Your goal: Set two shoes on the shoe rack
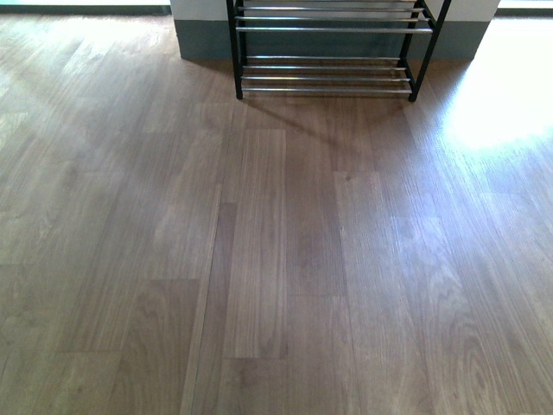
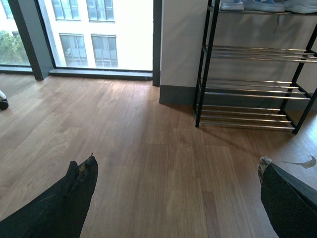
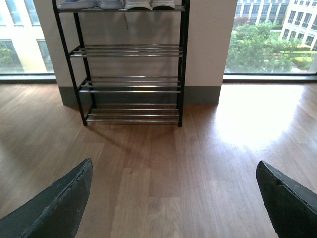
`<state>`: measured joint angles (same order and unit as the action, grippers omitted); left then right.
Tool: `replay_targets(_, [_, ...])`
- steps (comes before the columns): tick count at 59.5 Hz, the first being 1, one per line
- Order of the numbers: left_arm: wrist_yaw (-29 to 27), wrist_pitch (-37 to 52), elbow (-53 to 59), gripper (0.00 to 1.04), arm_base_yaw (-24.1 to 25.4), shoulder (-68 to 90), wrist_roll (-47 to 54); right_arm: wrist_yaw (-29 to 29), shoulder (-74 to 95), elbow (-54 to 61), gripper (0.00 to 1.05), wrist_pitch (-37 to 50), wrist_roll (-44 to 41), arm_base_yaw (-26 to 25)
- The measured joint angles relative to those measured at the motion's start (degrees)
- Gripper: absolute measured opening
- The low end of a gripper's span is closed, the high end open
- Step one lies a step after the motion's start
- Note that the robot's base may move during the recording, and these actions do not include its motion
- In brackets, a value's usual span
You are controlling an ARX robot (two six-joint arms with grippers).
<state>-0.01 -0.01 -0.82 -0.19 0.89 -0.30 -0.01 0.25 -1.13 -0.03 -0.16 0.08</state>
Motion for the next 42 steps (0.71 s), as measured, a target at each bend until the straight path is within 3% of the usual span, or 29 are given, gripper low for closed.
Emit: replay_targets(42, [0.0, 0.0, 0.0, 0.95, 0.0, 0.0, 0.0, 0.0, 0.0, 0.0, 0.96, 0.0, 0.0, 0.0])
